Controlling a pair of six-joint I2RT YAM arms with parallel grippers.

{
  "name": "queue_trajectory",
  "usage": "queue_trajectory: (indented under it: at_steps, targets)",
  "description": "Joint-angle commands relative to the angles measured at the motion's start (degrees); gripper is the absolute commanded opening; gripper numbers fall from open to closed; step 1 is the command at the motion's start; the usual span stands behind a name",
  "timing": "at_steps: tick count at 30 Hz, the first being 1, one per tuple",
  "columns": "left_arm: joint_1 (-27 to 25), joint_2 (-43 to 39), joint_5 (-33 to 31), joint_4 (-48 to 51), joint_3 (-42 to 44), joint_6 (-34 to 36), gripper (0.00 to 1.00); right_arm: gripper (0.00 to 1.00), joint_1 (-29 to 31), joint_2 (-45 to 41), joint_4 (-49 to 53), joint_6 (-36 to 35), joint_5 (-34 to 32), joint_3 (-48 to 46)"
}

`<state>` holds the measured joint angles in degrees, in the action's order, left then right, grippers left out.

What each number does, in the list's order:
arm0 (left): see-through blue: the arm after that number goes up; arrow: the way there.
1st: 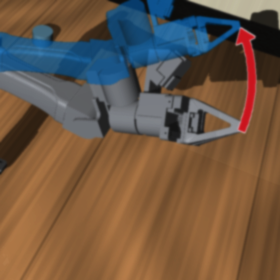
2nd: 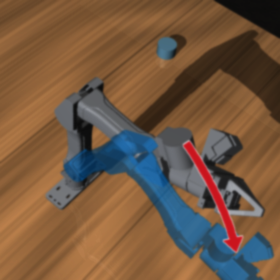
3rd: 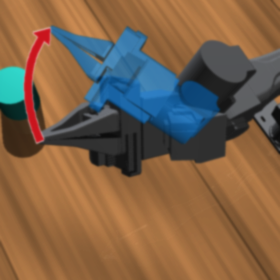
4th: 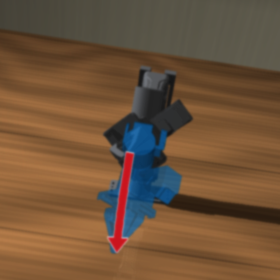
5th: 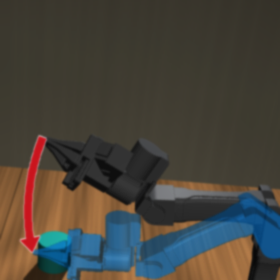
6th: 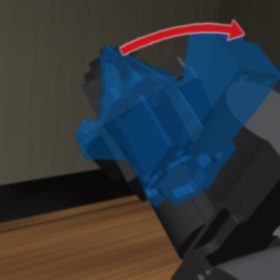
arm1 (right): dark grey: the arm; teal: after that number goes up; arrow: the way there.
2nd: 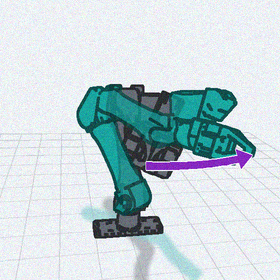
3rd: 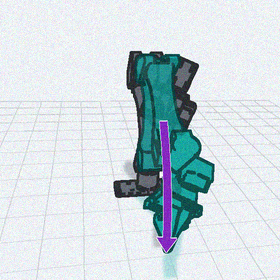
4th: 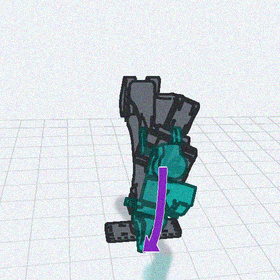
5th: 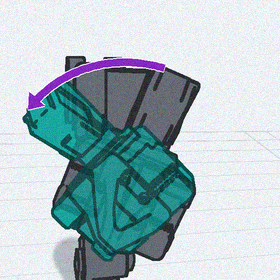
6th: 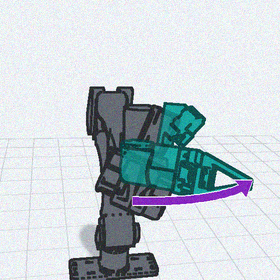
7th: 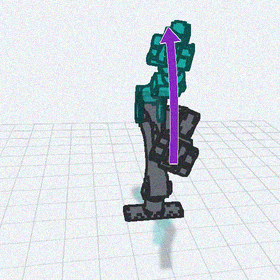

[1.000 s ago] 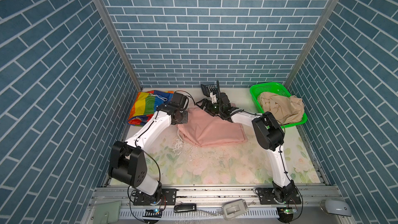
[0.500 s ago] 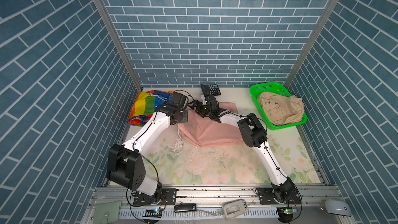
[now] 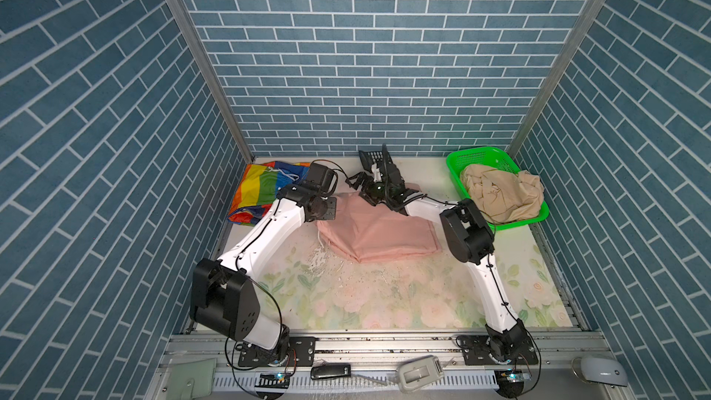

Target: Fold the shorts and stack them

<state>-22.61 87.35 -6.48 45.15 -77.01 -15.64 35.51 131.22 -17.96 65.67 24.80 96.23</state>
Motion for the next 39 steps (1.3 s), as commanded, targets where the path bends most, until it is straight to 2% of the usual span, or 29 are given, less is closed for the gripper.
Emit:
queue_trajectory:
  at_steps: [1, 5, 10, 13, 16, 18, 28, 39]
  targets:
    - [-2.78, 1.79, -3.62, 4.32, -4.94, 1.07, 0.0, 0.99, -3.87, -12.63, -1.58, -2.04, 2.97, -6.94]
    - [-6.07, 6.29, -8.3, 10.76, -11.99, 0.53, 0.0, 0.99, -9.33, -20.98, 1.15, -6.35, 4.36, -18.49]
    - [-10.88, 14.59, -12.49, 20.1, -23.37, 0.1, 0.0, 0.99, -17.05, -26.76, -0.5, -7.94, 10.44, -30.93]
    - [-13.94, 19.87, -14.63, 25.6, -31.18, -0.58, 0.0, 0.99, -19.29, -29.7, 4.88, -14.12, 11.07, -34.94]
    - [-16.48, 25.15, -16.23, 30.99, -39.12, -0.89, 0.0, 0.99, -19.95, -32.05, 10.96, -20.52, 9.18, -38.12]
    - [-17.77, 28.37, -16.8, 34.07, -44.15, -1.23, 0.0, 0.99, -20.22, -33.12, 11.71, -22.27, 8.14, -40.65]
    - [-23.68, 46.2, -14.2, 46.76, -72.4, -3.72, 0.01, 0.99, -21.0, -32.09, 5.75, -21.22, 8.58, -48.09]
    - [-25.2, 46.6, -8.46, 37.09, -69.59, -8.34, 0.04, 0.99, -20.93, -25.18, -4.35, -16.92, 9.49, -52.81]
